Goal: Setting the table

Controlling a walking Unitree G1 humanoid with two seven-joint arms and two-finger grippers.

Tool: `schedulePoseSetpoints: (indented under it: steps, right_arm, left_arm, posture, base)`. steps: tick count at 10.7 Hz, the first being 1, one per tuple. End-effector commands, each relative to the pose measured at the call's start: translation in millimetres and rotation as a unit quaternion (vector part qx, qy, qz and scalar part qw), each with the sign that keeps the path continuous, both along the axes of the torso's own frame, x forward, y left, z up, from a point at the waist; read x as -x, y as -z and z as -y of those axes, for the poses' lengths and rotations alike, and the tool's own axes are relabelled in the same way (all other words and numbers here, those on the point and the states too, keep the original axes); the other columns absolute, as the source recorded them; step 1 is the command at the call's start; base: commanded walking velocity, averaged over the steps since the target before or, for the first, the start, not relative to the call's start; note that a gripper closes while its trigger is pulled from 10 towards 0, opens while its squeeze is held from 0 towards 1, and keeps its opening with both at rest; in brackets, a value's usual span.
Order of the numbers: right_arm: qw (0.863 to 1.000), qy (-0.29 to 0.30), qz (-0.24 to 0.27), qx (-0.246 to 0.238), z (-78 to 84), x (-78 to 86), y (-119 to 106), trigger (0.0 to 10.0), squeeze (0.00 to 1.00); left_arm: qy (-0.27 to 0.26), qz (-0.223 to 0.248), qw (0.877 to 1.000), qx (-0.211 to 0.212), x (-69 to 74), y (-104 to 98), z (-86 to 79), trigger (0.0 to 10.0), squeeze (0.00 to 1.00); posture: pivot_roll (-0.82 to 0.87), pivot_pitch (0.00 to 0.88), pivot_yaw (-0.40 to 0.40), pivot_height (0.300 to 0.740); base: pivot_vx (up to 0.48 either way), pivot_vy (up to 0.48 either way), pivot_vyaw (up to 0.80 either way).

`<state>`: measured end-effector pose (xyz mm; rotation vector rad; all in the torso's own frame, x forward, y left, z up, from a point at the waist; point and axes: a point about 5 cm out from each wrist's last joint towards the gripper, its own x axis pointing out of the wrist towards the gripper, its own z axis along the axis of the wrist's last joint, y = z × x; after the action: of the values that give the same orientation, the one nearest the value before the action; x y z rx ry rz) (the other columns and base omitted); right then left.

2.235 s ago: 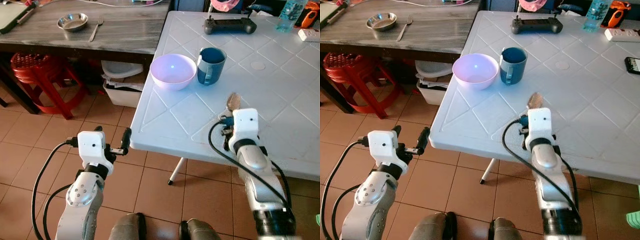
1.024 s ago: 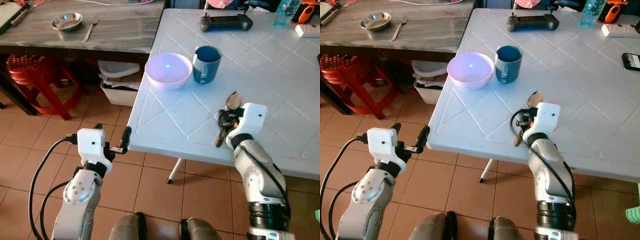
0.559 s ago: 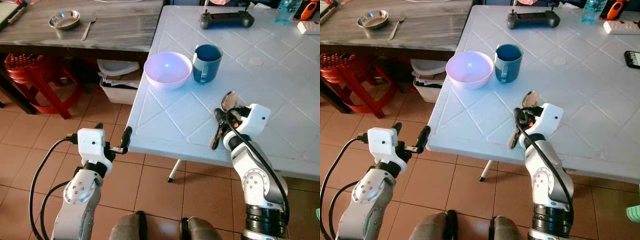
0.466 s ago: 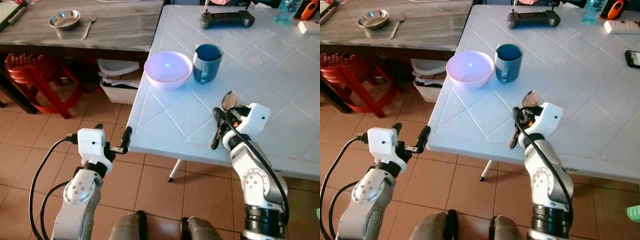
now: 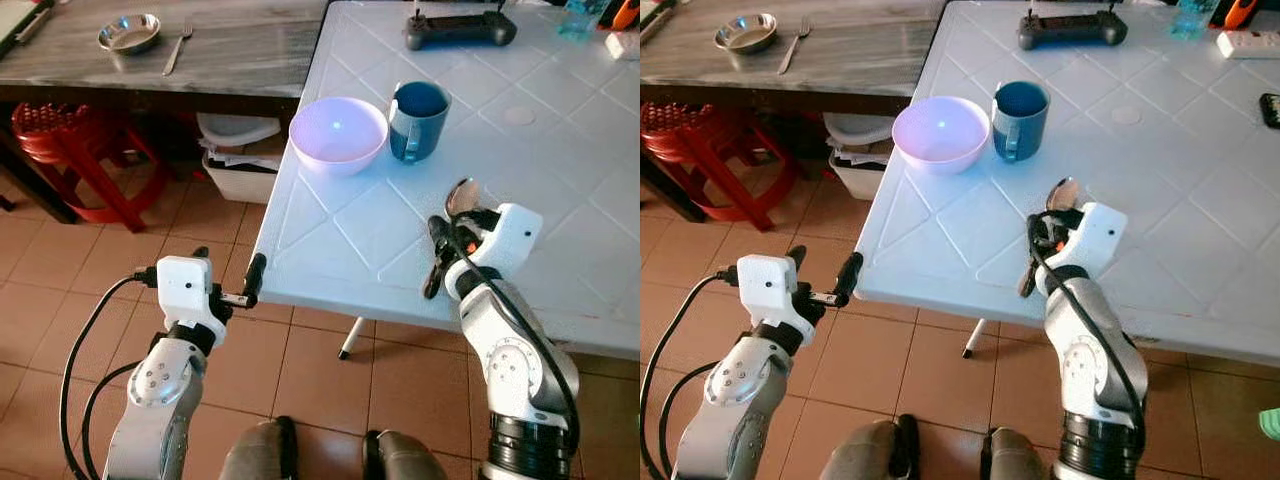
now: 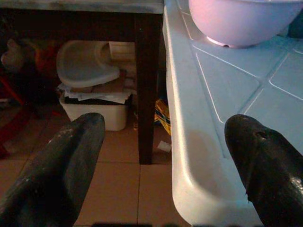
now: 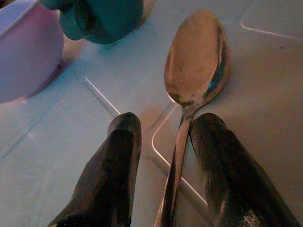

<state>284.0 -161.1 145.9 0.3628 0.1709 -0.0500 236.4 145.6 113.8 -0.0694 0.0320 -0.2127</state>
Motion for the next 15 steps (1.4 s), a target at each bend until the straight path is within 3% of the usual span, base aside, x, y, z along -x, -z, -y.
schedulePoseSetpoints:
  steps: [1,3,5,7,8,9,10,15]
  right_arm:
    - [1.000,-0.006,0.021,0.020,-1.5,1.8,-6,10.0,0.00]
    - [0.999,-0.014,0.022,0.038,-3.2,2.4,-7,10.0,0.00]
    - [0.998,-0.027,-0.041,0.043,-4.7,3.4,15,10.0,0.00]
    - [0.996,-0.029,-0.057,0.059,-0.3,-0.8,26,10.0,0.00]
    - [0.994,-0.040,-0.083,0.067,-0.4,-1.8,34,9.5,0.00]
    - [0.991,-0.052,-0.110,0.063,-2.6,-1.8,42,3.4,0.00]
    - [0.985,-0.087,-0.139,0.061,-7.6,-4.2,51,0.0,0.00]
    - [0.967,-0.180,-0.161,0.074,-9.2,-11.0,58,0.0,0.00]
  left_arm:
    - [0.002,-0.001,1.000,-0.001,1.0,-1,0.4,10.0,0.00]
    - [0.003,-0.002,1.000,0.001,0.9,0,1.3,10.0,0.00]
    - [0.004,-0.003,1.000,0.001,1.0,1,1.9,10.0,0.00]
    - [0.005,-0.005,1.000,0.001,1.8,2,1.8,10.0,0.00]
    - [0.005,-0.004,1.000,0.001,2.1,1,1.6,10.0,0.00]
    - [0.007,-0.005,1.000,0.001,2.3,1,1.8,10.0,0.00]
    - [0.011,-0.007,1.000,0.001,3.2,2,2.2,10.0,0.00]
    - [0.023,-0.012,1.000,0.003,7.3,2,2.8,10.0,0.00]
  posture:
    - [0.03,0.191,0.092,0.740]
    - [0.03,0.191,0.090,0.740]
    - [0.03,0.192,0.089,0.740]
    - [0.03,0.194,0.090,0.740]
    - [0.03,0.195,0.092,0.740]
    - [0.03,0.196,0.094,0.740]
    - [0.04,0.201,0.096,0.740]
    - [0.05,0.210,0.103,0.740]
  base:
    - [0.000,0.000,0.00]
    - [0.000,0.000,0.00]
    - [0.000,0.000,0.00]
    - [0.000,0.000,0.00]
    - [0.000,0.000,0.00]
    - [0.000,0.000,0.00]
    - [0.000,0.000,0.00]
    - [0.000,0.000,0.00]
